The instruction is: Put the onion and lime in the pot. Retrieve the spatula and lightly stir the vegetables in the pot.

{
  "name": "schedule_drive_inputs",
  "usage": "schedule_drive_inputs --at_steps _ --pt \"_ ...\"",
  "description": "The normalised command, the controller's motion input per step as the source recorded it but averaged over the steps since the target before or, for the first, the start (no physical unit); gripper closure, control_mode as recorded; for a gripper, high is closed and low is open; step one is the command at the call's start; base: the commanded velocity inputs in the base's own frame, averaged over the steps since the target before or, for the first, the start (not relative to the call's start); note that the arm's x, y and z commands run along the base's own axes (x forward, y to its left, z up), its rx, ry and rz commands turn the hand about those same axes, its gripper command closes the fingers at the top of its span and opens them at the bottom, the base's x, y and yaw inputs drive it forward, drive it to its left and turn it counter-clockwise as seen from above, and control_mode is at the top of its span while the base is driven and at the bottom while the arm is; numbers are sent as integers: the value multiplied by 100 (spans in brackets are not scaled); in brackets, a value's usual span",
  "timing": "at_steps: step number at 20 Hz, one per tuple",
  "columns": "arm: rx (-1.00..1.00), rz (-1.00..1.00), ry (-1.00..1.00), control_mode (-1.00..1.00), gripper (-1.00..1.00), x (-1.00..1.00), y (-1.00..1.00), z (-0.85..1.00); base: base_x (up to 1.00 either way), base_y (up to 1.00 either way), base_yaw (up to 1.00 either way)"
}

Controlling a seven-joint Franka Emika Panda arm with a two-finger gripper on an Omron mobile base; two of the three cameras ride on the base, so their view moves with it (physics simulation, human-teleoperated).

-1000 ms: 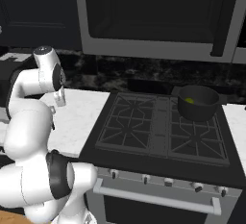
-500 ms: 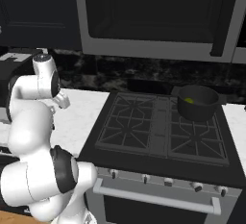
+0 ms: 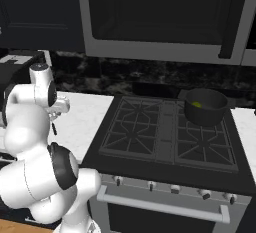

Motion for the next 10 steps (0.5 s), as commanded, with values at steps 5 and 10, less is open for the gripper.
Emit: schedule_drive_inputs --at_steps 5,10 --pt "-8 26 -18 -100 -100 -6 15 -44 0 0 0" --pt "-3 17 -26 -100 -100 0 4 -40 0 0 0"
